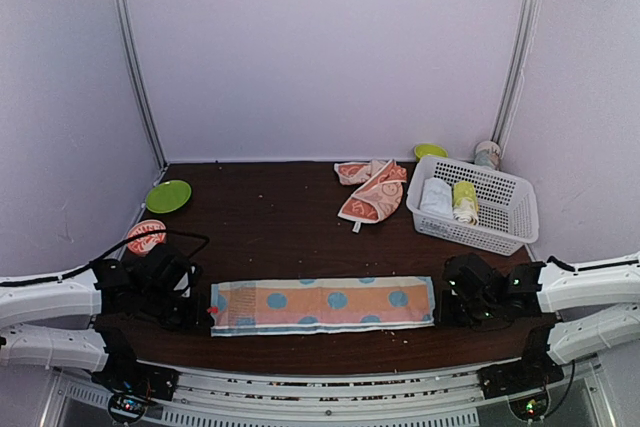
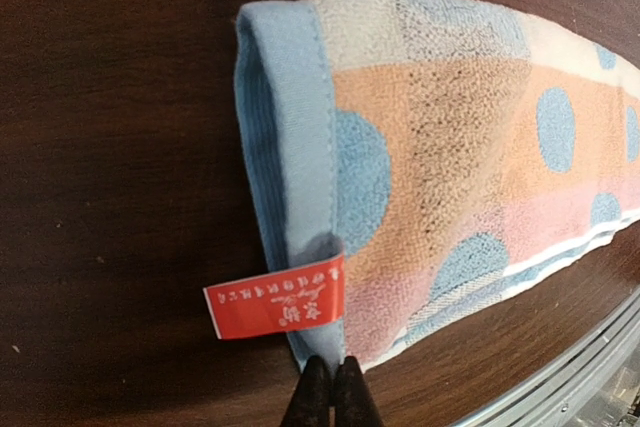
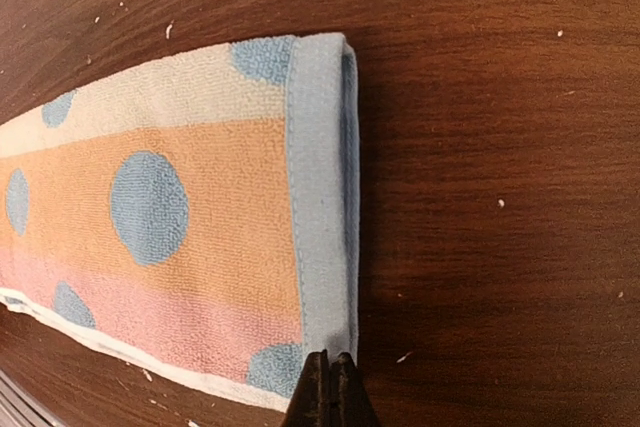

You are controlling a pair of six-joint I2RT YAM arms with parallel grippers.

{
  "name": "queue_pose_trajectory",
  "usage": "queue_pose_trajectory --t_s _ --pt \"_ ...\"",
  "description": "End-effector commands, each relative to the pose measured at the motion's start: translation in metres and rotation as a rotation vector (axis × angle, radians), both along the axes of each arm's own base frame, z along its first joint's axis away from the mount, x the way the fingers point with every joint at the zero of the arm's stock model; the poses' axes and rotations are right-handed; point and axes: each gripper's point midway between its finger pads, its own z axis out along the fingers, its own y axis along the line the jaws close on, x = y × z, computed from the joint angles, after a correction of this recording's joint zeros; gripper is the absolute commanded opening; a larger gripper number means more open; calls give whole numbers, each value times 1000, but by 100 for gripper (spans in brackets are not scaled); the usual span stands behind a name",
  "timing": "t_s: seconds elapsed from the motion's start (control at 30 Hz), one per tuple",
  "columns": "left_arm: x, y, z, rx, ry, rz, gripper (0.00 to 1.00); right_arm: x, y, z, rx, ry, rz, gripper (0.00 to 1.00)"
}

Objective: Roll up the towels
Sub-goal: Smooth out the towel at the center of the board.

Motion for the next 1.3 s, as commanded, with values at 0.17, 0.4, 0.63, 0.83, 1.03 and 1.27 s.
queue_pose_trajectory --t_s 0.17,0.4,0.63,0.83,1.03,1.27 --pt "5 -8 14 -17 -36 -34 0 2 -4 8 -2 -25 -8 0" --pt "6 -9 24 -27 -50 -43 0 7 -15 21 -45 -68 -33 0" --pt "7 -10 31 -38 -63 -49 0 2 4 17 20 -21 23 15" --pt "7 -10 27 -30 -54 -49 0 -1 16 3 62 29 26 32" --pt "6 -9 26 -28 -55 -49 0 0 14 2 50 26 19 20" --pt "7 -9 25 -24 -56 -49 0 -3 8 -4 27 42 12 23"
